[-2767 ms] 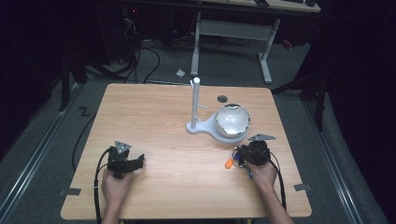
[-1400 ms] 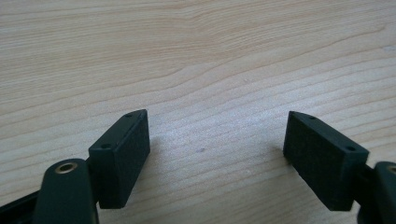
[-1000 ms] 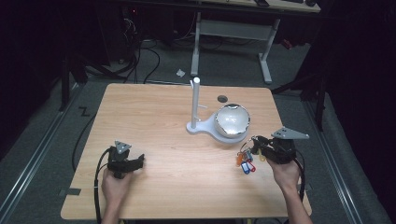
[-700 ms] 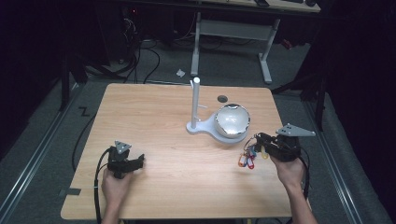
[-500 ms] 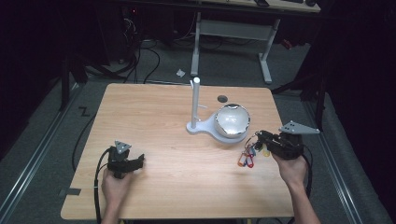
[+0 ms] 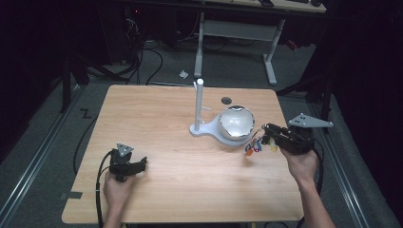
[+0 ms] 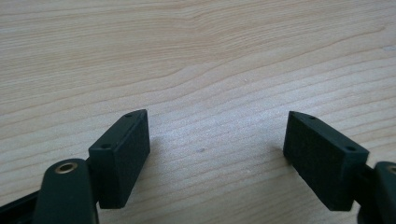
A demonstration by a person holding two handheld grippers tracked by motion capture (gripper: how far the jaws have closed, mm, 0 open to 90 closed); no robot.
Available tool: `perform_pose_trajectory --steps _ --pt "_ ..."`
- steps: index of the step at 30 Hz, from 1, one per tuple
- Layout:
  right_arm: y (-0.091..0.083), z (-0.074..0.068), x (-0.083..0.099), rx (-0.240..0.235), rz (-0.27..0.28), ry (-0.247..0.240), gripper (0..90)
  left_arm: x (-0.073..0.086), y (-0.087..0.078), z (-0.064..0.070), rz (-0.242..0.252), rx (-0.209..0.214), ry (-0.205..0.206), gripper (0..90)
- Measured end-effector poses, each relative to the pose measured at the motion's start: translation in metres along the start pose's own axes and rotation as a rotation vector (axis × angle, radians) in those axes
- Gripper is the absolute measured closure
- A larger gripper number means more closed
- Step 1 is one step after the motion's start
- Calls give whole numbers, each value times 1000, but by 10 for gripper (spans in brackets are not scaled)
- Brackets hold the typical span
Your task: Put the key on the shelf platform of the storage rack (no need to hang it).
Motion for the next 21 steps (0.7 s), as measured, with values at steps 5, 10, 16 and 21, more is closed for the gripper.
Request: perform_pose_trajectory --steps 5,10,16,21 --pt "-3 0 -12 -7 22 -2 756 0 0 0 0 0 0 231" --pt "-5 0 -24 -17 26 -11 756 0 0 0 0 0 0 231" --pt "-4 0 -37 -29 33 -17 756 0 0 0 0 0 0 231" --pt "-4 -1 -46 -35 38 -23 756 0 0 0 0 0 0 231"
Point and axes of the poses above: each handheld gripper's, and its own axes: y roughly forward along the jaws, x roughly out of its underside, z roughly to its right, the point moved 9 cm from there along y, roughly forward along the jaws, and after that the axes turned 2 degrees about z, right-handed, at the moved point
